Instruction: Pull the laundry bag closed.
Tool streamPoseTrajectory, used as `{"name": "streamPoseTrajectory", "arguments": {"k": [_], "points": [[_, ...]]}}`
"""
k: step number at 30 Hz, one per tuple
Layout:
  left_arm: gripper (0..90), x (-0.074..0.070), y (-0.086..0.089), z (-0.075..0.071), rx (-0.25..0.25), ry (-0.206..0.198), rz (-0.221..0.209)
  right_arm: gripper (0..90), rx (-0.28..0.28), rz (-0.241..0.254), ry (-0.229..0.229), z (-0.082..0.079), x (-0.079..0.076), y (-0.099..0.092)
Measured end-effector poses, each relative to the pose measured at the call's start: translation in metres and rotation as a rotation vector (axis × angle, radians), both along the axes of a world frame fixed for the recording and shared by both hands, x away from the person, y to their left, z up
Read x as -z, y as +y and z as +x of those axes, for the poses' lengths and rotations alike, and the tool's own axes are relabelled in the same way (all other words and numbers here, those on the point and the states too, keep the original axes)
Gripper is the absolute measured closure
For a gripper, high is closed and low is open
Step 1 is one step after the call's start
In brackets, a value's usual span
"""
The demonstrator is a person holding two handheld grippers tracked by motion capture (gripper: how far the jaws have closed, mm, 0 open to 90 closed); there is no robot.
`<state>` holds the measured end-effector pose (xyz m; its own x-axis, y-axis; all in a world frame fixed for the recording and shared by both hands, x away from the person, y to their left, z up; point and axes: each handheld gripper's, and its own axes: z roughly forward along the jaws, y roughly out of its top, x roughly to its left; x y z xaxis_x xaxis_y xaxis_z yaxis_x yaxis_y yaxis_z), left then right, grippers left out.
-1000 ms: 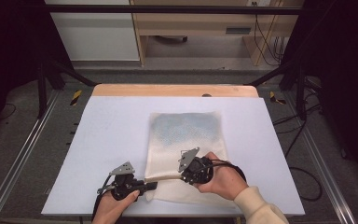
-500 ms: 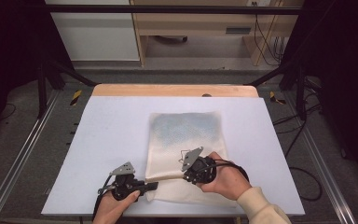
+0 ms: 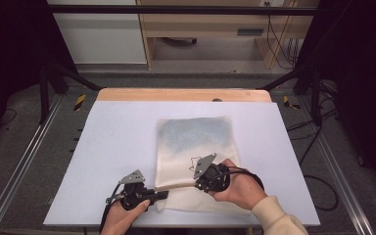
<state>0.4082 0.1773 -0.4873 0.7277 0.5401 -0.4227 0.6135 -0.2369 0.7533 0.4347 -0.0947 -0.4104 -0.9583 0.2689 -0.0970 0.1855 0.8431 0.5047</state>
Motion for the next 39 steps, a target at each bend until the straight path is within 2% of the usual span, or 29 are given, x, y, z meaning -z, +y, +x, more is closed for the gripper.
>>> {"name": "streamPoseTrajectory", "arguments": {"k": [9, 39], "points": [[83.8, 0.001, -0.001, -0.001, 0.003, 0.004, 0.005, 82.2, 0.019, 0.009, 0.001, -0.001, 0.001, -0.007], [83.7, 0.001, -0.001, -0.001, 0.004, 0.004, 0.002, 82.2, 0.029, 0.023, 0.002, -0.003, 0.002, -0.015]]}}
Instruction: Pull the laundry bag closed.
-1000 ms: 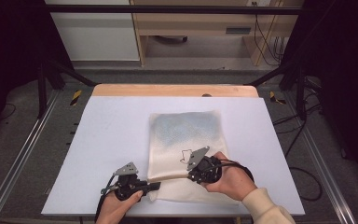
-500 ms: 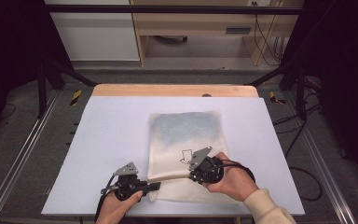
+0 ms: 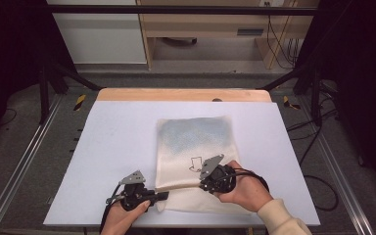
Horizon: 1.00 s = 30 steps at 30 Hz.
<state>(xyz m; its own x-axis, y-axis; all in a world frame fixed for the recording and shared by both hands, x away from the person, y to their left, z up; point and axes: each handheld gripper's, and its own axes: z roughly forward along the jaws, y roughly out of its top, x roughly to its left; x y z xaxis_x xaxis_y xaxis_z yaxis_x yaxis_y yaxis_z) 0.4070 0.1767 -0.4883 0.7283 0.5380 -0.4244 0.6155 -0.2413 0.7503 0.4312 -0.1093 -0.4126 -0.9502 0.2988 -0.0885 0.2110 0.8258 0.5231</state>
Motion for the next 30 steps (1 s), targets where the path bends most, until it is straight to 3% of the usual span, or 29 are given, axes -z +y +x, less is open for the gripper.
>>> {"name": "streamPoseTrajectory", "arguments": {"k": [30], "points": [[83.8, 0.000, 0.000, 0.000, 0.005, 0.002, -0.001, 82.2, 0.028, 0.006, -0.001, -0.001, -0.001, -0.020]]}}
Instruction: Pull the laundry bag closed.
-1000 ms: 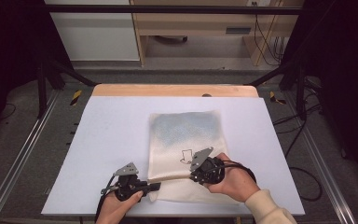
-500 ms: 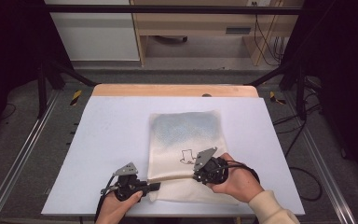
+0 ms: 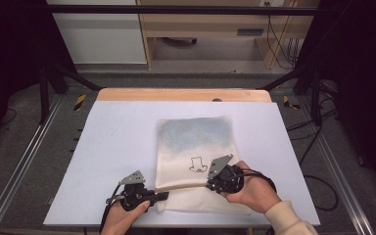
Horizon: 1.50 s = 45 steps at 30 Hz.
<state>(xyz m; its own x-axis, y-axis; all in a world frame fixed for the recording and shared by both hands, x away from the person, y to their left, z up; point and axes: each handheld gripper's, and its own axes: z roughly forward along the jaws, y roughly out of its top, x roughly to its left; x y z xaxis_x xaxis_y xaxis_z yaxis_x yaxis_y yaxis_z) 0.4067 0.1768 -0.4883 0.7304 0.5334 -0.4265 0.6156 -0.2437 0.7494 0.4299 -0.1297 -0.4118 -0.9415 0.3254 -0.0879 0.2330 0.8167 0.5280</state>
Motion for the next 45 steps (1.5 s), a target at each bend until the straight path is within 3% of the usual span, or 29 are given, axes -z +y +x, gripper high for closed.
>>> {"name": "streamPoseTrajectory", "arguments": {"k": [33, 45], "points": [[83.8, 0.000, 0.001, 0.000, 0.002, 0.001, 0.001, 82.2, 0.017, 0.003, 0.001, -0.001, 0.002, -0.008], [83.7, 0.000, 0.001, 0.000, 0.001, 0.002, 0.003, 82.2, 0.038, 0.004, 0.003, -0.003, 0.004, -0.019]]}}
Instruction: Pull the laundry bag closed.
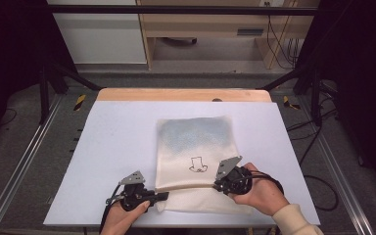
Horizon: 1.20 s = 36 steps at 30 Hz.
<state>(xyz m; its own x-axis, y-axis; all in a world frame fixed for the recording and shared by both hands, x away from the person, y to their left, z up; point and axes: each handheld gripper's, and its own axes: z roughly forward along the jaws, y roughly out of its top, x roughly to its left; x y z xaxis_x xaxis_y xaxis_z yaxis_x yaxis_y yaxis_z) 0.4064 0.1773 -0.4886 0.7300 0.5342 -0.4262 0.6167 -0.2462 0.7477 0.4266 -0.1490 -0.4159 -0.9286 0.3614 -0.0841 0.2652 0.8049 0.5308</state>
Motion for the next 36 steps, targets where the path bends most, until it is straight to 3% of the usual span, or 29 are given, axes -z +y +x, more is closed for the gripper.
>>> {"name": "streamPoseTrajectory", "arguments": {"k": [36], "points": [[83.8, 0.000, 0.001, 0.000, -0.004, -0.001, -0.003, 82.2, 0.037, 0.002, -0.001, 0.000, 0.001, -0.020]]}}
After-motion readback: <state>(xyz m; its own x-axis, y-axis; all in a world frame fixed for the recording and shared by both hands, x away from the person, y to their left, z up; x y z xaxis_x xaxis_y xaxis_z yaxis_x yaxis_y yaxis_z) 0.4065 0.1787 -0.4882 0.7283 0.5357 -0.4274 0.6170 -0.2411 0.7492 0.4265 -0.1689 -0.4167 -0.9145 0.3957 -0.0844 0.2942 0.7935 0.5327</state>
